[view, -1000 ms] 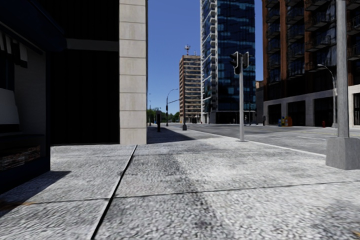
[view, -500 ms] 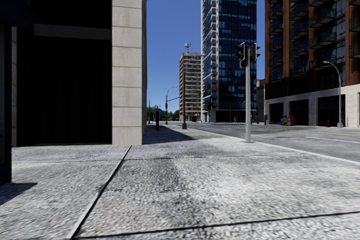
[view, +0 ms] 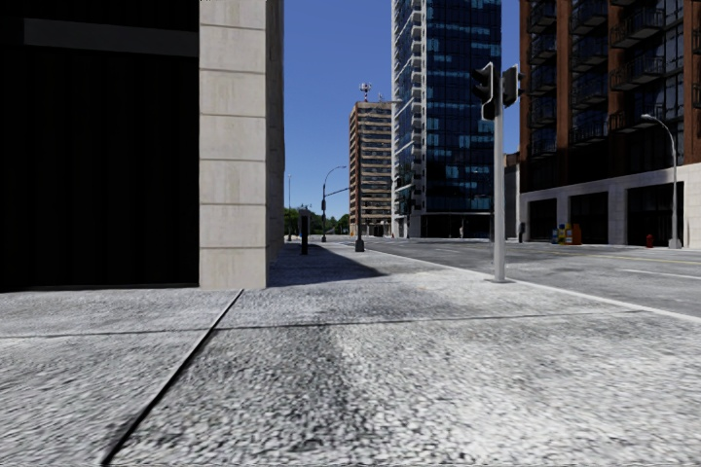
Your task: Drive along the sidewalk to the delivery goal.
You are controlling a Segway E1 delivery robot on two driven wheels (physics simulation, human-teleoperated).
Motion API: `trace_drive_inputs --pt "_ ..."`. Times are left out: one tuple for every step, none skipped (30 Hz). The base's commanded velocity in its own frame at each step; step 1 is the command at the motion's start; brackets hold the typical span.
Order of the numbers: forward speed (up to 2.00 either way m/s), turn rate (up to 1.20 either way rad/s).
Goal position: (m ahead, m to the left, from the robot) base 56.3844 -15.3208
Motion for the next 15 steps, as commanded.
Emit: trace_drive_inputs --pt "1.47 -0.31" --pt "1.47 -0.31" --pt "1.47 -0.44" --pt "1.47 -0.51" --pt "1.47 -0.53" --pt "1.47 -0.53" --pt "1.47 -0.53" --pt "1.47 -0.53" --pt "1.47 -0.05" --pt "1.47 0.0" --pt "1.47 0.0" --pt "1.47 0.0" --pt "1.47 0.0" --pt "1.47 0.0" --pt "1.47 0.0"
